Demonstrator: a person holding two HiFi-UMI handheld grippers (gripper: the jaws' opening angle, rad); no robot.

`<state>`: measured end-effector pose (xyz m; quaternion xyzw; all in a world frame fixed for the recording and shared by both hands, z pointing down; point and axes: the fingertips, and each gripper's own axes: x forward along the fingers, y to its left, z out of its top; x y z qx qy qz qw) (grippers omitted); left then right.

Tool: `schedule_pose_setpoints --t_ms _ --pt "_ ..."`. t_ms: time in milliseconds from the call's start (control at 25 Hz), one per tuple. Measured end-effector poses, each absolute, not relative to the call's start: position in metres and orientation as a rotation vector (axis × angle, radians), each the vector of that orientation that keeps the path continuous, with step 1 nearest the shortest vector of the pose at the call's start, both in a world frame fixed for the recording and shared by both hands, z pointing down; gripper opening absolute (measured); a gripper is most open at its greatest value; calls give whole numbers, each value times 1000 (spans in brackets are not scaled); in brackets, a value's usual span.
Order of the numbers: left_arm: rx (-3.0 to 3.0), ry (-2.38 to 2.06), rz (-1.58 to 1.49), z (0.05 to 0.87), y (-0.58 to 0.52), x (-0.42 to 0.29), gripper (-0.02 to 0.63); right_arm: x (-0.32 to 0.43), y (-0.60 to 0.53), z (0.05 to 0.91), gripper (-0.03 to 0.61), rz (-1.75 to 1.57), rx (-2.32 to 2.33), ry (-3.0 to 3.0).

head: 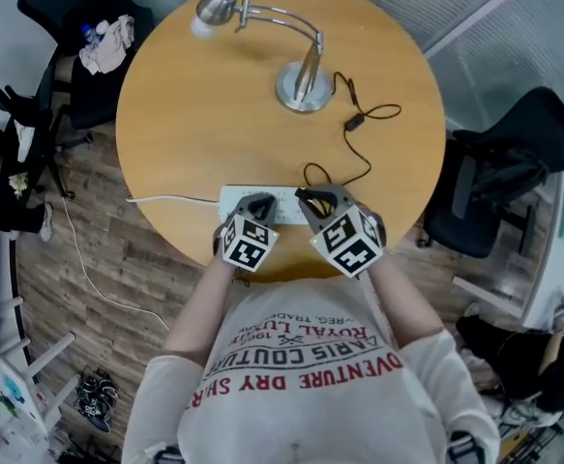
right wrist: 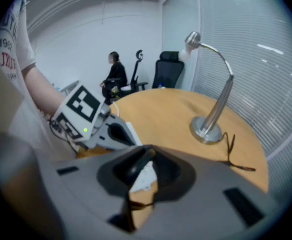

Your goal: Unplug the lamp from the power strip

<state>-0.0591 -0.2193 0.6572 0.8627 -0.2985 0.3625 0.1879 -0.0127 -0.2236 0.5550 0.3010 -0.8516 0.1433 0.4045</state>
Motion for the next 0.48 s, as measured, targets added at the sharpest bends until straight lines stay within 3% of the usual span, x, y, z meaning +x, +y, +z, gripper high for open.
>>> schedule_pose_setpoints --t_ms 480 --pt "2626 -1015 661 536 -249 -74 29 4 -241 492 74 336 1269 -2320"
